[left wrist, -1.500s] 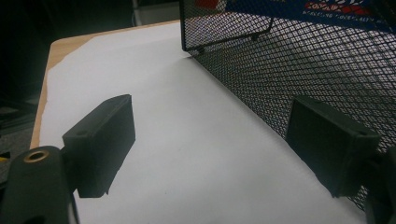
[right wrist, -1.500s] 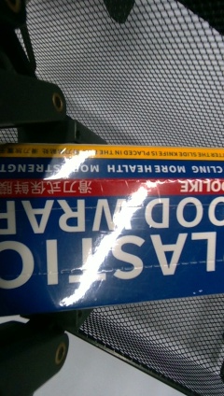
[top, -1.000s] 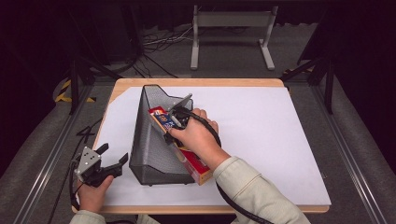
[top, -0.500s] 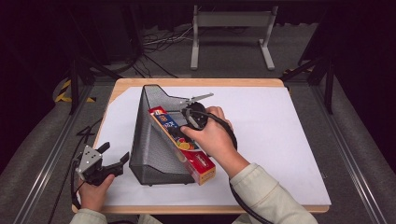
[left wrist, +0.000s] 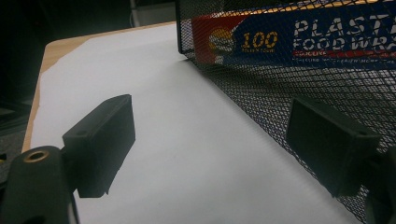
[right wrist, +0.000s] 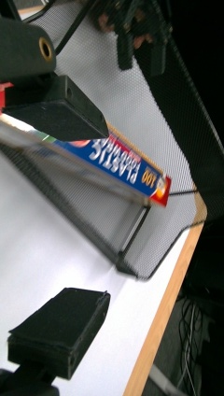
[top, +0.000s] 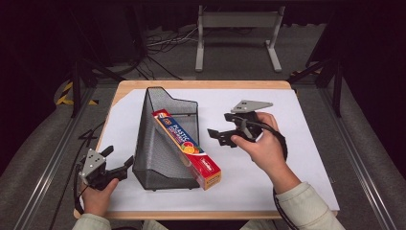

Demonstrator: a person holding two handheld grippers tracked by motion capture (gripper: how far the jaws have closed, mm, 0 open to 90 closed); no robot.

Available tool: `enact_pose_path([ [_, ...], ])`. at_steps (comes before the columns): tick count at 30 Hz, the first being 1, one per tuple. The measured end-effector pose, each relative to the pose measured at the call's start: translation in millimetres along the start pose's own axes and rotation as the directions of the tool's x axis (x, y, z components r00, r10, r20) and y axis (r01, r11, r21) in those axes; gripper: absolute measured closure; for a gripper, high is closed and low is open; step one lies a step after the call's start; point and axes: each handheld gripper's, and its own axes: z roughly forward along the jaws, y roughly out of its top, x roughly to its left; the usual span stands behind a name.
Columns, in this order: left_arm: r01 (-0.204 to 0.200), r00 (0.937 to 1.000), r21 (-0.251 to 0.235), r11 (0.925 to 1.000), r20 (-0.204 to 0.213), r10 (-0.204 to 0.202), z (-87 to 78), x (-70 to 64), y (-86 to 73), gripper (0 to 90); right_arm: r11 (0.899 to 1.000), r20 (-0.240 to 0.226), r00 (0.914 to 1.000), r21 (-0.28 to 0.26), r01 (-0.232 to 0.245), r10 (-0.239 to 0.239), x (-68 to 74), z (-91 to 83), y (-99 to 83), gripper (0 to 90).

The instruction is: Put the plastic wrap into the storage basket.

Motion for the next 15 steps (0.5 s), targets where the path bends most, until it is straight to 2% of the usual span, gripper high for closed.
enact_pose_path([
  [3,0.002,1.0000,-0.001,1.0000,-0.002,-0.002,-0.3,-0.1,-0.1,16.6,1.000,0.013,0.9999,-0.008,-0.009,0.010,-11.4,-16.0,-10.2,17.0],
  [8,0.005,1.0000,0.000,1.0000,-0.001,-0.005,-1.2,0.2,-0.6,16.6,1.000,0.030,0.9995,-0.008,0.013,-0.013,-32.9,-41.0,-31.1,15.4],
  [10,0.004,1.0000,0.000,1.0000,-0.003,-0.004,-1.2,0.1,-0.7,16.5,1.000,0.044,0.9990,-0.023,-0.003,0.004,-43.9,-53.3,-42.4,15.4],
  [11,0.004,1.0000,0.000,1.0000,-0.003,-0.004,-1.2,0.1,-0.7,16.5,1.000,0.044,0.9990,-0.023,-0.003,0.004,-43.9,-53.3,-42.4,15.4],
  [15,0.007,1.0000,0.002,1.0000,-0.005,-0.006,-0.9,-0.6,-0.7,16.6,1.000,0.095,0.9953,-0.019,-0.016,0.018,-64.1,-69.1,-66.5,15.4],
])
